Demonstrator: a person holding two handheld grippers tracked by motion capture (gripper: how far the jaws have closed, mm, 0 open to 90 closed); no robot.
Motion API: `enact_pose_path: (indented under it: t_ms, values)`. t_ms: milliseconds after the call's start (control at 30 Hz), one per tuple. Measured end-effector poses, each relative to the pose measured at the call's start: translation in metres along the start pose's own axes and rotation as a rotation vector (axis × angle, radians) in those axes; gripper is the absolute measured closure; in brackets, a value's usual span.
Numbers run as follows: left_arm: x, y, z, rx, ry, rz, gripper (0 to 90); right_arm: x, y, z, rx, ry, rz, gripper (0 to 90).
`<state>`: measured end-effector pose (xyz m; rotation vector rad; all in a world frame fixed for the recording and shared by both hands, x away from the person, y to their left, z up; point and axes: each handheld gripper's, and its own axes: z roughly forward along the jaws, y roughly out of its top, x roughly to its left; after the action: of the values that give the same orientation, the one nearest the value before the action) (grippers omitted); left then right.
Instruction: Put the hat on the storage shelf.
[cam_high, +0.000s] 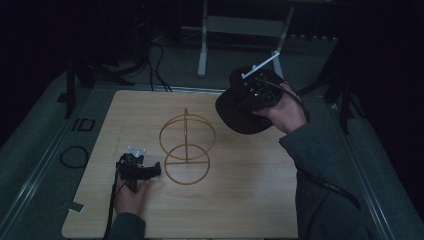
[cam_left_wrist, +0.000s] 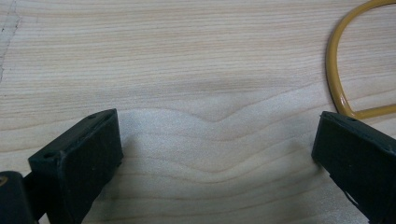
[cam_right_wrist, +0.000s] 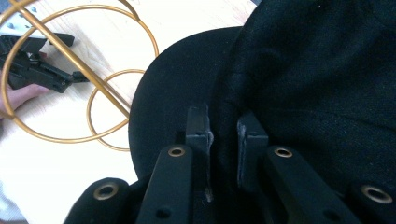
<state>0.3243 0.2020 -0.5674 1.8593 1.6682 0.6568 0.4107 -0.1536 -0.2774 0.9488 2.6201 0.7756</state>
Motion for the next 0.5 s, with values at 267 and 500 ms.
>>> enact_pose_path:
  t_ms: [267, 500]
  values:
    - [0.000, 0.000, 0.000, 0.000, -0.001, -0.002, 1.2, 0.011, 0.015, -0.015, 0.000, 0.005, -0.046, 79.2]
    - [0.000, 0.000, 0.000, -0.001, -0.001, -0.002, 1.2, 0.023, 0.028, -0.023, -0.004, 0.026, -0.080, 78.9]
